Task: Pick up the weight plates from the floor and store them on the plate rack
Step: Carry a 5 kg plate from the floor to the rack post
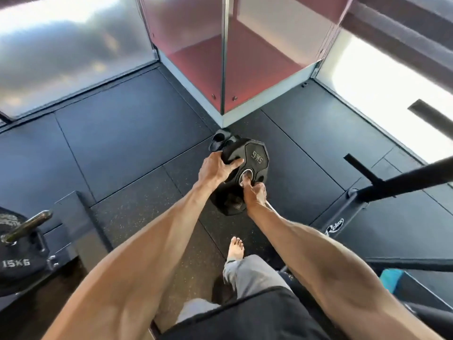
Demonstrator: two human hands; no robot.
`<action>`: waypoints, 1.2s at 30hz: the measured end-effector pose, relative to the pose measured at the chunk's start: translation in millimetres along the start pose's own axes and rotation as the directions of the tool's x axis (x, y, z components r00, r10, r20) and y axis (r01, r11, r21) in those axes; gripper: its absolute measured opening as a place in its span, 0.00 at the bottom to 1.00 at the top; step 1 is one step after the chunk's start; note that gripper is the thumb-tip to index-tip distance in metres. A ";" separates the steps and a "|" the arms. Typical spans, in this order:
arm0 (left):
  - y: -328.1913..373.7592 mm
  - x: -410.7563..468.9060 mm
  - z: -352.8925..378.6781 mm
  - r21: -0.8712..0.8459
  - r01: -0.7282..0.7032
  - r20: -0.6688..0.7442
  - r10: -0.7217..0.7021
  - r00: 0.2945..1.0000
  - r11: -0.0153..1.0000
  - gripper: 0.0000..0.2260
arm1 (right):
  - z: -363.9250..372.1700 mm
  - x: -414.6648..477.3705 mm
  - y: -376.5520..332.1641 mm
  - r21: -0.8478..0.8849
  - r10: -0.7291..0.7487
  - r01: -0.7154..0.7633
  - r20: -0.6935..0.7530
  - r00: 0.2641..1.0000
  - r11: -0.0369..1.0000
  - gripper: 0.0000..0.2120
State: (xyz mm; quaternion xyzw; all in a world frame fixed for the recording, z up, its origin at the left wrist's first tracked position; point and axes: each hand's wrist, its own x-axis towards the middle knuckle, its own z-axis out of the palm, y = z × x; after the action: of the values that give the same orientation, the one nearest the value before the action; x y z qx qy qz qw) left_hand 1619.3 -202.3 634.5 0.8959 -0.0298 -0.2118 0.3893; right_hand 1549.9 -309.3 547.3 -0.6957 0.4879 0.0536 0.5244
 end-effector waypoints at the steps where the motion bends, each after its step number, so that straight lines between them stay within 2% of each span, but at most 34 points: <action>1: 9.6 18.5 -2.5 -0.016 -0.015 -0.019 0.015 1.000 1.000 0.24 | -1.9 13.3 -18.1 0.005 -0.005 0.005 -0.006 1.000 1.000 0.33; 5: 48.3 86.5 -15.3 -0.051 -0.098 0.022 0.099 0.995 0.994 0.19 | -7.7 65.1 -84.4 0.035 -0.020 0.023 -0.067 0.998 0.999 0.29; 11: 108.6 182.9 -24.3 -0.154 -0.126 0.102 0.142 0.985 0.980 0.24 | -17.4 134.9 -165.3 0.103 -0.007 0.035 -0.265 0.964 0.994 0.29; 15: 147.6 251.5 -11.0 -0.242 -0.155 0.102 0.184 0.978 0.958 0.20 | -37.5 187.6 -207.9 0.070 -0.029 0.057 -0.350 0.936 0.996 0.29; 18: 177.0 297.7 3.0 -0.259 -0.140 0.171 0.188 0.967 0.956 0.17 | -58.9 216.2 -233.3 0.016 -0.028 0.039 -0.435 0.900 0.999 0.28; 22: 213.1 354.7 24.3 -0.280 -0.072 0.304 0.160 0.939 0.957 0.20 | -86.4 245.2 -253.7 -0.077 -0.069 0.027 -0.608 0.791 0.997 0.30; 27: 280.5 396.2 71.9 -0.300 -0.095 0.419 0.220 0.881 0.949 0.27 | -136.2 273.7 -271.2 -0.103 -0.044 -0.055 -0.765 0.642 0.993 0.30; 31: 342.4 412.0 128.4 -0.342 -0.101 0.471 0.264 0.842 0.934 0.27 | -187.3 301.1 -276.8 -0.078 -0.005 -0.119 -0.855 0.518 0.990 0.31; 36: 431.7 428.5 202.4 -0.365 -0.195 0.500 0.368 0.784 0.910 0.28 | -261.3 337.6 -291.9 0.015 0.085 -0.193 -0.929 0.360 0.981 0.35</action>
State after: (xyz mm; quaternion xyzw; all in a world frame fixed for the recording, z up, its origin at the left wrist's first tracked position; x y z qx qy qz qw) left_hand 1975.2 -734.5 665.6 0.7113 -0.2454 -0.4049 0.5195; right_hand 1825.2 -731.5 663.1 -0.5867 0.7512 -0.2773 0.1207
